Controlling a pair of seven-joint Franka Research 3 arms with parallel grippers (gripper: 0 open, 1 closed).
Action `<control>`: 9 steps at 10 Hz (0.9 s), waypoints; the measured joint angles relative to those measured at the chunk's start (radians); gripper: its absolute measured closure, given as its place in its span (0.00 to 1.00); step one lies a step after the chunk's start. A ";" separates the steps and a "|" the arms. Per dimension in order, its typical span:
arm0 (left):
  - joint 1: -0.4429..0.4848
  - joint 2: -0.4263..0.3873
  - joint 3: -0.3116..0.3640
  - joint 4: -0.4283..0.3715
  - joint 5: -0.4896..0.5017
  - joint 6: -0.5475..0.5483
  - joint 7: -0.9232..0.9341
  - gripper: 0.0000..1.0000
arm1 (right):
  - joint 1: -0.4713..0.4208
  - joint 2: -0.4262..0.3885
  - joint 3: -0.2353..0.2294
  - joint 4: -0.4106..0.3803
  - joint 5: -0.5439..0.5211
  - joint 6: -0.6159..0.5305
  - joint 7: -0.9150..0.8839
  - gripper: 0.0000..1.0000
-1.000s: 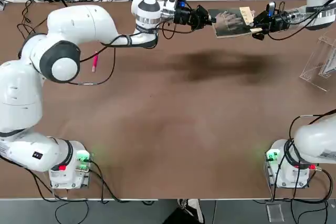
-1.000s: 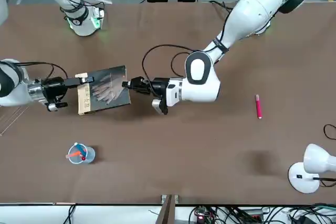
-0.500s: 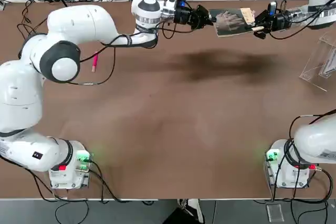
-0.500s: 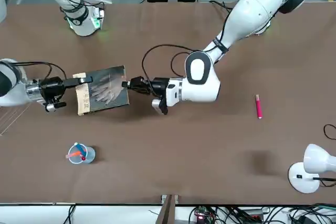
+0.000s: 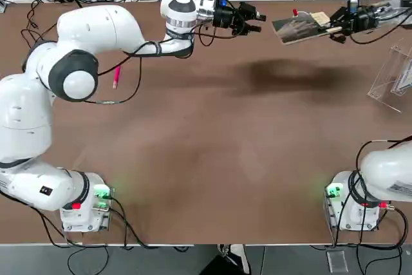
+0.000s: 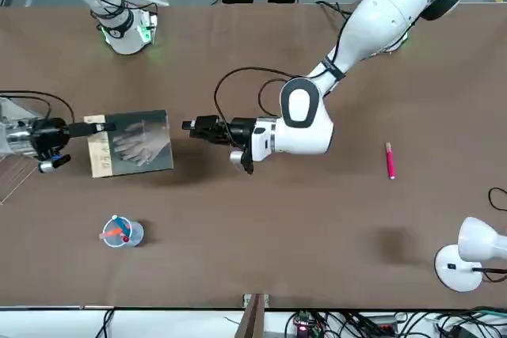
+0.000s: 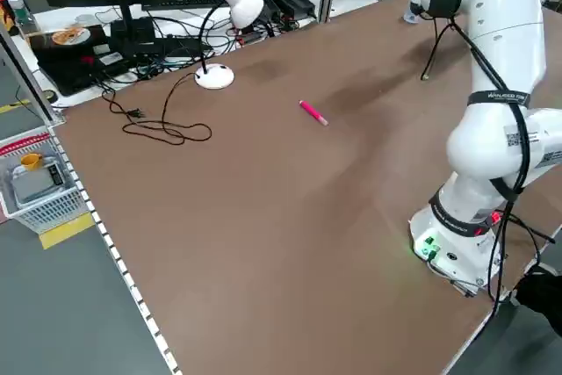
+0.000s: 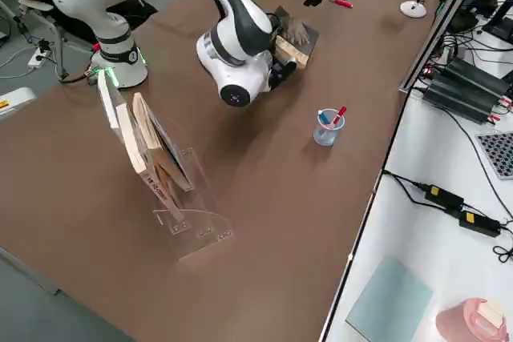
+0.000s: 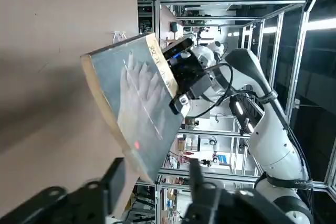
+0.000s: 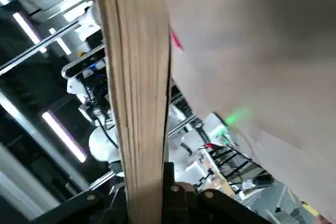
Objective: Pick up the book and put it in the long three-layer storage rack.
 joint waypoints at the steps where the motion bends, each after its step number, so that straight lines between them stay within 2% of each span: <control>1: 0.001 0.000 0.001 0.001 0.000 0.000 0.001 0.44 | -0.011 -0.008 -0.005 0.021 -0.042 0.000 0.030 0.85; 3: 0.003 -0.002 0.016 0.005 0.023 0.000 0.006 0.41 | -0.036 -0.022 -0.012 0.071 -0.125 -0.002 0.103 0.85; 6: 0.037 -0.009 0.043 0.011 0.165 0.000 0.003 0.41 | -0.082 -0.040 -0.016 0.160 -0.266 -0.010 0.215 0.85; 9: 0.101 -0.036 0.043 -0.033 0.306 -0.010 0.001 0.41 | -0.138 -0.044 -0.019 0.258 -0.385 -0.030 0.328 0.85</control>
